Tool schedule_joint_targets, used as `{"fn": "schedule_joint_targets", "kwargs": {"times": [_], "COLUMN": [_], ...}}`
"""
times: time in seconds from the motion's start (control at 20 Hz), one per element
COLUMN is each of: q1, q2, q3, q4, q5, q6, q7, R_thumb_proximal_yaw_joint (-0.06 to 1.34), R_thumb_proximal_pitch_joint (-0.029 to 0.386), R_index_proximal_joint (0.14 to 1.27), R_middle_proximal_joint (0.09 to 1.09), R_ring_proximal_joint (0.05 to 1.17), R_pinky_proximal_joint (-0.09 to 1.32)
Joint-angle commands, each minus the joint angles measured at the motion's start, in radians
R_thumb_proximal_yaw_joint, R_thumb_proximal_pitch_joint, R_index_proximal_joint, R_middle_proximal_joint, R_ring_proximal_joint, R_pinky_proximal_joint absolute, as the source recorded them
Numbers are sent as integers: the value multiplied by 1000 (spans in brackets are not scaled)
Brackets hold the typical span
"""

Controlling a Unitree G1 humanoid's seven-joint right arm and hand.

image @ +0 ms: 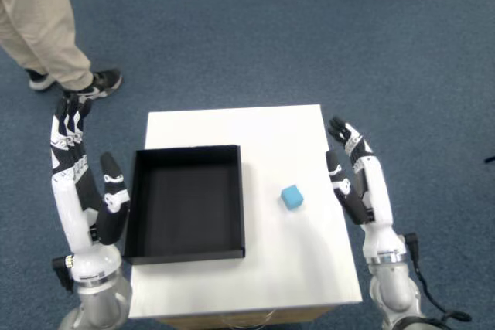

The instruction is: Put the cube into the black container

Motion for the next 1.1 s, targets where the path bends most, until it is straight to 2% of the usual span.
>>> {"fn": "schedule_joint_targets", "kwargs": {"times": [0.05,0.15,0.25,0.5,0.8,0.95,1.1], "q1": [-59,-79,-92,-109,-116,-124,-126], "q2": [-10,-6,-1,21,10,2,-5], "q3": [44,122,189,439,722,868,944], "q4": [65,174,245,395,376,298,205], "q5": [-18,-55,-79,-164,-331,-431,-504], "q6": [-95,-95,-89,-7,192,397,598], "q7": [-47,-86,-139,-393,-809,-1071,-1215], "R_thumb_proximal_yaw_joint": [370,368,413,393,365,341,328], "R_thumb_proximal_pitch_joint": [123,114,82,49,19,3,-4], "R_index_proximal_joint": [242,247,251,263,276,291,306], "R_middle_proximal_joint": [231,236,239,248,258,268,276], "R_ring_proximal_joint": [283,280,279,268,262,267,270], "R_pinky_proximal_joint": [151,163,178,130,117,122,123]}}
